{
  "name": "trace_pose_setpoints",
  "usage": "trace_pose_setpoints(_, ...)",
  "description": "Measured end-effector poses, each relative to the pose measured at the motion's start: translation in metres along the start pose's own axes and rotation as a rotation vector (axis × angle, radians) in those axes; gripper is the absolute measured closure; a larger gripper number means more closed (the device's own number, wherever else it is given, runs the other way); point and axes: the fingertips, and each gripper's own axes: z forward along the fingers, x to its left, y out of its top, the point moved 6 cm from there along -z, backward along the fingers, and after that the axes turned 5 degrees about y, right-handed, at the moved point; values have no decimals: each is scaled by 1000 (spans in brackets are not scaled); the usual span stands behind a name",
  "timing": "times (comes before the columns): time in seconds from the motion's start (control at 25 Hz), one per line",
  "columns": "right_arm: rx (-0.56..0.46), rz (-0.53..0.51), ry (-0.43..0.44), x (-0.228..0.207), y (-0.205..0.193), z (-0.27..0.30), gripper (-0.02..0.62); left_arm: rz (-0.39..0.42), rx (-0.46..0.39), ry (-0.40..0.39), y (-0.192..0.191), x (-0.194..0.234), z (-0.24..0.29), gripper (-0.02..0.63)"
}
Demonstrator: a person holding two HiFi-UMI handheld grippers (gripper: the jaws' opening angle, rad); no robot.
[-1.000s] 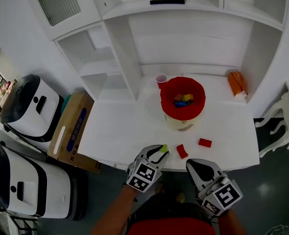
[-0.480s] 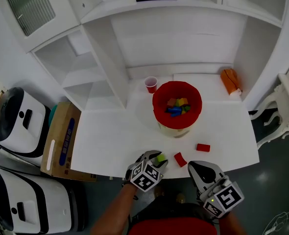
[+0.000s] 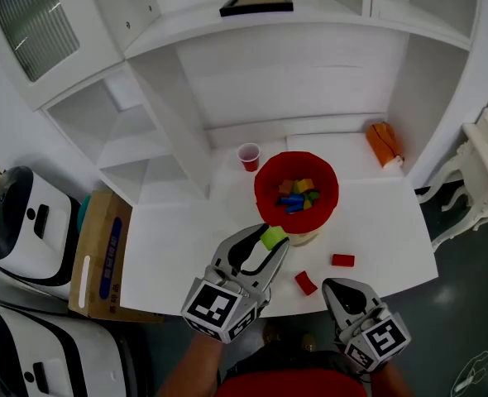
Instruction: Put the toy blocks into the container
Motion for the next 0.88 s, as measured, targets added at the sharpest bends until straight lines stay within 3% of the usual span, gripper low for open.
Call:
trace_pose_setpoints(0.12, 12, -6, -16, 2, -2, 2, 581, 8, -33, 17, 26, 15, 32, 399)
trace_pose_setpoints(0.4, 75, -22, -28, 5, -6, 8, 555, 32, 141, 23, 11, 41, 102, 383)
trace_pose_setpoints(0.52, 141, -23, -9, 2, -17, 13, 490, 13, 94, 12, 15, 40, 98, 374)
trace_pose_setpoints(0.56, 170, -32, -4, -1, -24, 15, 460, 4, 55, 12, 20, 38, 92, 398)
trace_pose_setpoints(0.64, 251, -49, 8, -4, -41, 22, 427, -12, -22, 6, 25, 31, 76, 546)
trace_pose_setpoints(0.68, 294, -54, 15, -5, -51, 25, 410, -18, -49, -3, 26, 26, 67, 586)
trace_pose_setpoints(0.88, 449, -83, 13, -7, -98, 37, 387, -26, -49, -44, 7, -4, 33, 586)
